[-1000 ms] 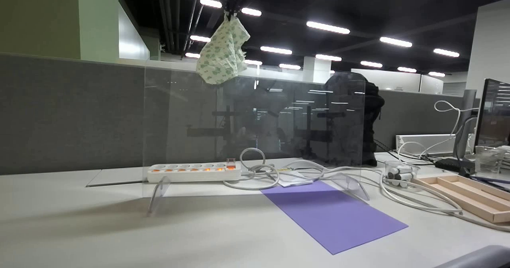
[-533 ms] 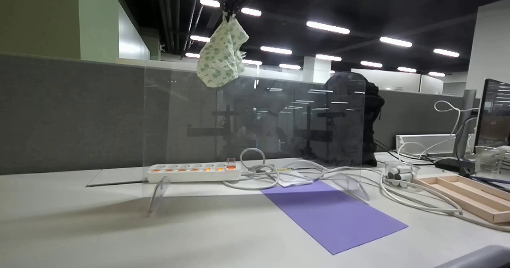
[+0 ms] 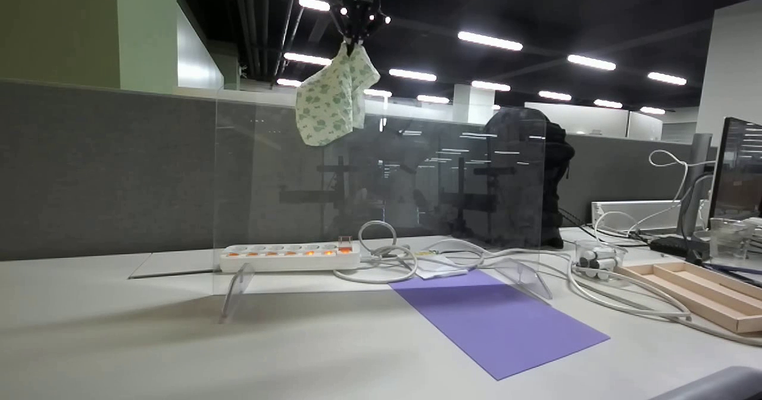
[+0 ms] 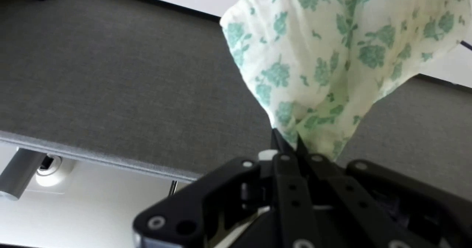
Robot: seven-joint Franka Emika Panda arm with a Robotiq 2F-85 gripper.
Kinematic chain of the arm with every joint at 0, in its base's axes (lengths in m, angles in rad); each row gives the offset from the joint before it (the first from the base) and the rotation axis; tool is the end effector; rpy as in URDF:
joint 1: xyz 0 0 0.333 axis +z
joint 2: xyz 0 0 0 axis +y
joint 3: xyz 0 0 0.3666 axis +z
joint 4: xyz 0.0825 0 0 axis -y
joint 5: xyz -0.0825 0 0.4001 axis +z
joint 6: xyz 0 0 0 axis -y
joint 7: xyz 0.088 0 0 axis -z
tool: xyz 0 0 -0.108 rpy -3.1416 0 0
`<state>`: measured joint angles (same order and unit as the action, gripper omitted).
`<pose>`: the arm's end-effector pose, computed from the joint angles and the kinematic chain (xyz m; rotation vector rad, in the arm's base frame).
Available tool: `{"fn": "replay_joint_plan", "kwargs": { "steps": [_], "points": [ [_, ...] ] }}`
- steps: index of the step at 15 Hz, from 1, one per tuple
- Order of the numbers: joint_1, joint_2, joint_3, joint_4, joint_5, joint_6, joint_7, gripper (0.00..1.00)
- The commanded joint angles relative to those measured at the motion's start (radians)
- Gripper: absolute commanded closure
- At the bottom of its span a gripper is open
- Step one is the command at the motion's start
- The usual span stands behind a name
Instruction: Pick up the cloth and put it on top of the glass
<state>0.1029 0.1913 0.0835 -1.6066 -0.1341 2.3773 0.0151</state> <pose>0.6810 0.1211 0.6258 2.9450 0.3465 0.8961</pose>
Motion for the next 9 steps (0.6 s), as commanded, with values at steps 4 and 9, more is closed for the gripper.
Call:
{"fn": "replay_joint_plan", "kwargs": {
  "steps": [4, 9],
  "points": [
    [-0.016, -0.032, -0.011, -0.087, 0.023, -0.018, -0.007, 1.00],
    [-0.019, -0.031, -0.014, -0.095, 0.029, -0.030, -0.010, 0.72]
  ]
}}
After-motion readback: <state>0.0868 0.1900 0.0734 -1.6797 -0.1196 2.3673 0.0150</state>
